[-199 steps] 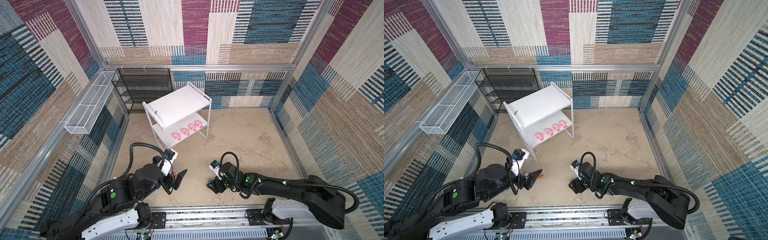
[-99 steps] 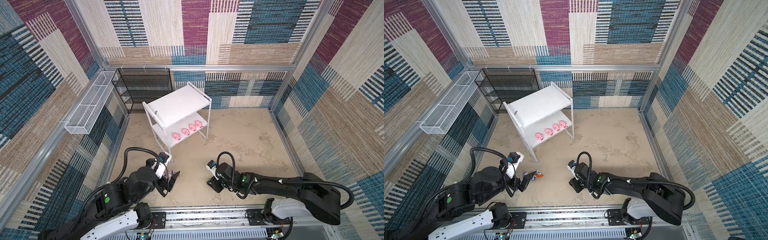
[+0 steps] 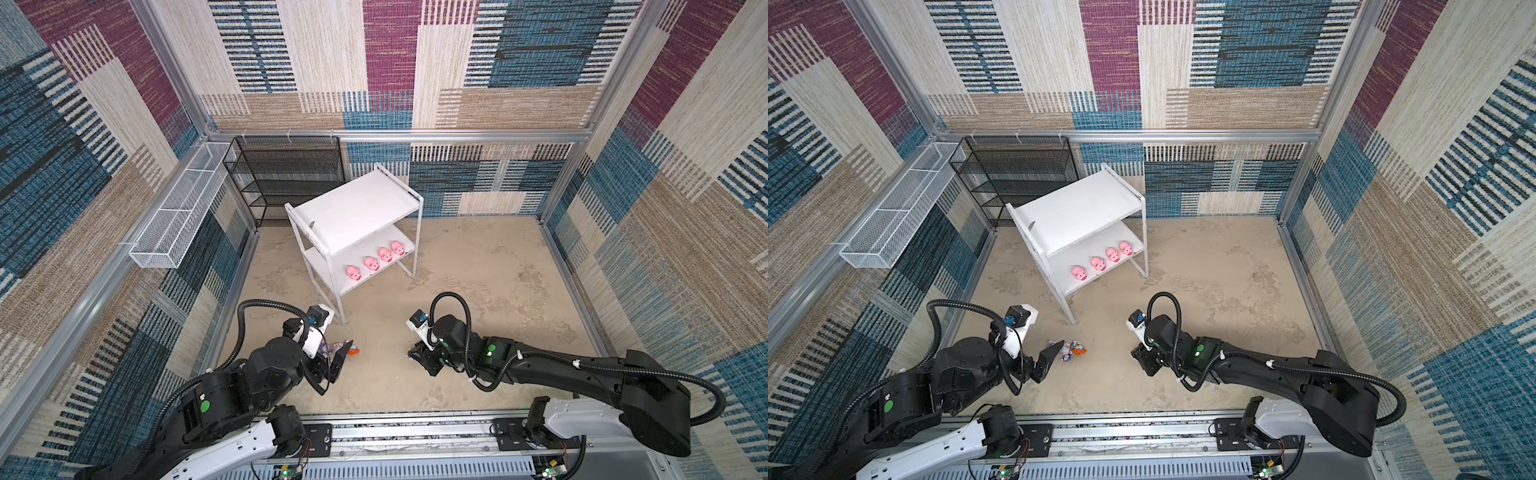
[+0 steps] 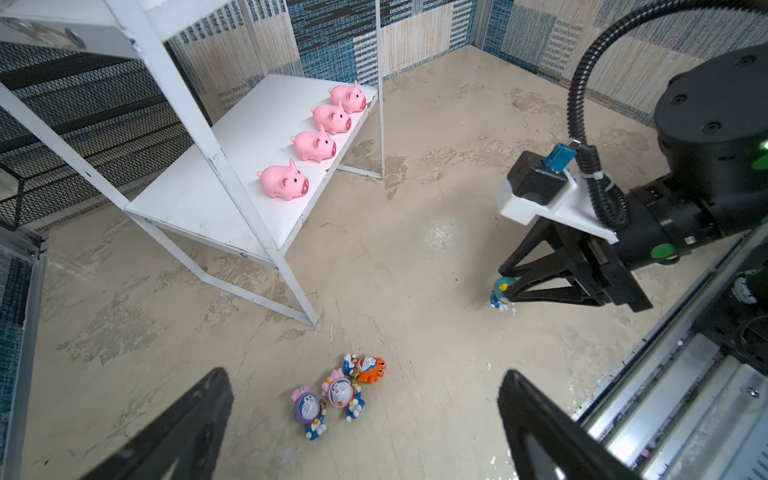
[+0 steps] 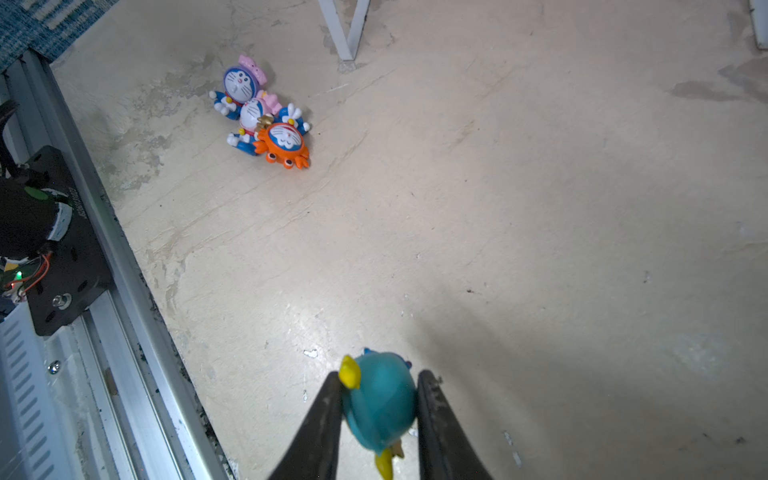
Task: Place and organize the plastic toys onto the shelf
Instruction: 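Carry the teal figurine with the right gripper up over the cart's top shelf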
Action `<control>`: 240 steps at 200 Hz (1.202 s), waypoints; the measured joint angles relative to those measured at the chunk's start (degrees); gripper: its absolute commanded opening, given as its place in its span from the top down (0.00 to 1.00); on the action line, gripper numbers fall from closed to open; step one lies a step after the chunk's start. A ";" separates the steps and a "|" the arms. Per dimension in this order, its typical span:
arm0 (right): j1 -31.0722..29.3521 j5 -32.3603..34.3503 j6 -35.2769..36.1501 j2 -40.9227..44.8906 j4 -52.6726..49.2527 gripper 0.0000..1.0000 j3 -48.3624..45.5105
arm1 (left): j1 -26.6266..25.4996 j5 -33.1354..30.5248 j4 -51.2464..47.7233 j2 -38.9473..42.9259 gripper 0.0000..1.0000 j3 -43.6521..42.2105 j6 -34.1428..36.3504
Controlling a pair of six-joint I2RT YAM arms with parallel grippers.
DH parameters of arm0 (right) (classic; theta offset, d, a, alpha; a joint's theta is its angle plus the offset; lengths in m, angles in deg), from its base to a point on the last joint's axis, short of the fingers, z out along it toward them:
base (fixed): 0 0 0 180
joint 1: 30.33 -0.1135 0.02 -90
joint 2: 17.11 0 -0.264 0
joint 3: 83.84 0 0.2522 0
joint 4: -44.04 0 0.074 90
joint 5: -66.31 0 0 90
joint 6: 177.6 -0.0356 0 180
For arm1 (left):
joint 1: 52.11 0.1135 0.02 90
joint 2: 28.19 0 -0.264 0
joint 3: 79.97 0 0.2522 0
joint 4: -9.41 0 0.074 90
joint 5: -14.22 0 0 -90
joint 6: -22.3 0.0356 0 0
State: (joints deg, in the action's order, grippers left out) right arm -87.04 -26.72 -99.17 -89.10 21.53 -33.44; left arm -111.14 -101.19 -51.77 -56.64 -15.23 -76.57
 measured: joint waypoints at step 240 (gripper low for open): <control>11.19 -16.81 40.28 -42.58 -42.80 0.72 102.42 | 0.00 -4.24 -0.28 6.12 0.01 -1.20 0.04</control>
State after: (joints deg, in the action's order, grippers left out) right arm -75.84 -43.52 -58.89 -131.68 -21.27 68.99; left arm -111.14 -105.43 -52.05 -50.52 -16.43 -76.52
